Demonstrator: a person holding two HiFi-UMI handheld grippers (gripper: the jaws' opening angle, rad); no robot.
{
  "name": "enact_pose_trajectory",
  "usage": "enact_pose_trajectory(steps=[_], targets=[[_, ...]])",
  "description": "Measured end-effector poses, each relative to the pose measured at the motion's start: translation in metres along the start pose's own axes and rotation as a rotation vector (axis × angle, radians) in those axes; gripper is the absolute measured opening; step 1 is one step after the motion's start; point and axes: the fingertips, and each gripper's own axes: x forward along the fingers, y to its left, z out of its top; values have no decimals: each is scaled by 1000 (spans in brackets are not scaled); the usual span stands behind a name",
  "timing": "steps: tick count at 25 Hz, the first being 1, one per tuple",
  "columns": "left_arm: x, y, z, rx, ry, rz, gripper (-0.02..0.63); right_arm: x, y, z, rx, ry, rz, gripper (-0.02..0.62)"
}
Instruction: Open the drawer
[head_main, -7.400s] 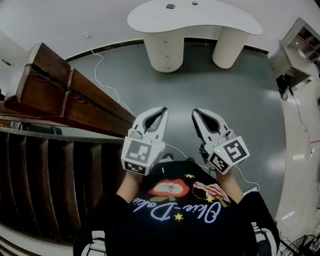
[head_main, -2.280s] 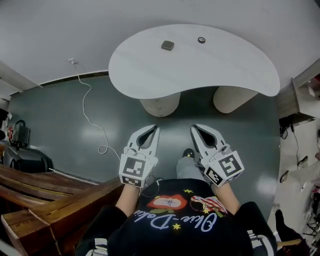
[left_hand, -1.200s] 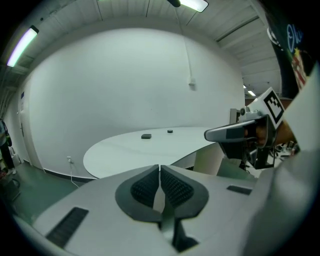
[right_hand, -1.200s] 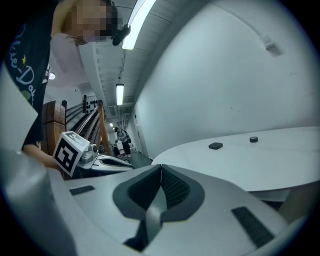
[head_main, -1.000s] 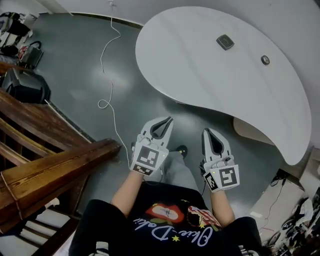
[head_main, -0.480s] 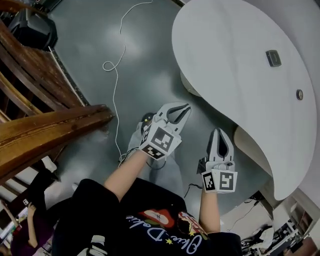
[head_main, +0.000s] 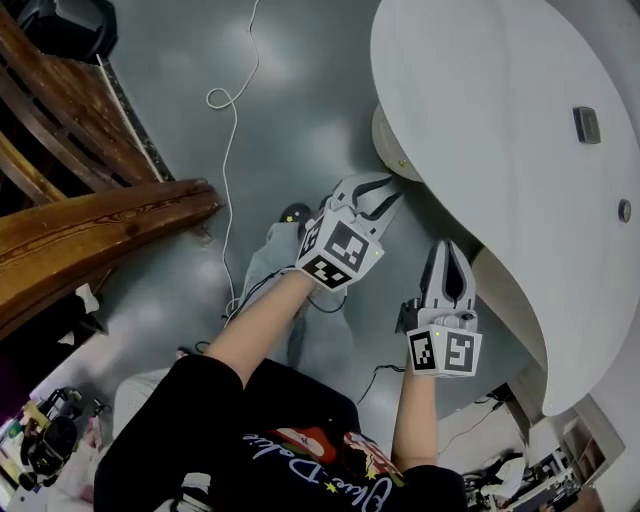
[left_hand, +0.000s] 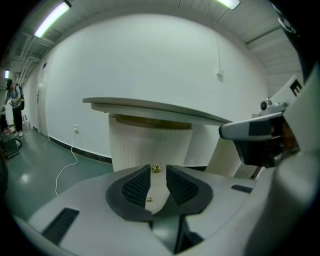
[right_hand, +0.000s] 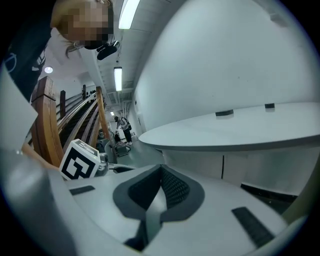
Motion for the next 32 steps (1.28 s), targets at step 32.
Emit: enact_pose_trajectory(steps=[32], targets=[[122,10,-49,-169,26,-10,140,0,-18,-21,18,70,-41,0]])
